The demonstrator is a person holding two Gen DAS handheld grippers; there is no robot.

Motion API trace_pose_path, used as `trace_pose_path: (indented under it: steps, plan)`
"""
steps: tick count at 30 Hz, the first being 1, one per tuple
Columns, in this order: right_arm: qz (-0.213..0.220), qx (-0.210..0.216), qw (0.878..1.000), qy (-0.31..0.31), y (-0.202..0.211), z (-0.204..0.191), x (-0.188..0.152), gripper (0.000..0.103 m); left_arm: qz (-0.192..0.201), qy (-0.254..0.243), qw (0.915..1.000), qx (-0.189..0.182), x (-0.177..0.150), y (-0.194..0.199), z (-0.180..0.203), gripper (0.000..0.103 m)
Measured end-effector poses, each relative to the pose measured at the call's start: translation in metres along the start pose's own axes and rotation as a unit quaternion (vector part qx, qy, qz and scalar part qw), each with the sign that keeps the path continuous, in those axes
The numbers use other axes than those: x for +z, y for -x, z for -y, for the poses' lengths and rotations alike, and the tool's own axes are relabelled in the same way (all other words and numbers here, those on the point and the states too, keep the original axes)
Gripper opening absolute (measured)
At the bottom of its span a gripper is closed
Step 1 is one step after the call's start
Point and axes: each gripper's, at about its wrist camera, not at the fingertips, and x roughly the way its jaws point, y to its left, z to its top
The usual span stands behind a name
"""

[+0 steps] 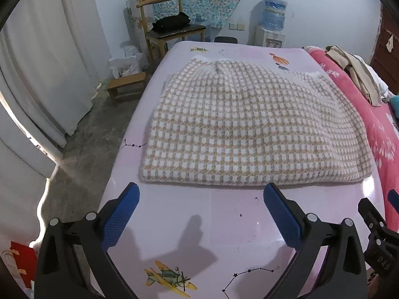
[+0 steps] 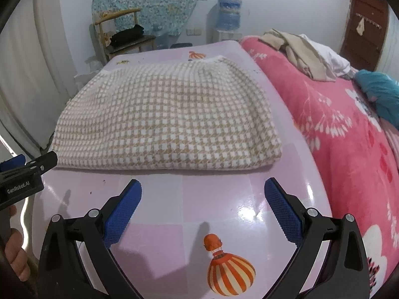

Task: Fold large clothes

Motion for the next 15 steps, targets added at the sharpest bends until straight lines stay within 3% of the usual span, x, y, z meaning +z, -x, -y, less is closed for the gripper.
trace_pose_path:
  steps: [15]
  plan:
    - [-0.015,0.0,1.0,0.004,-0.0036,-0.0072,0.002,0.095,-0.015,-0.013,0.9997,-0.014,-0.0028,-0.0049,0.0056,0.098]
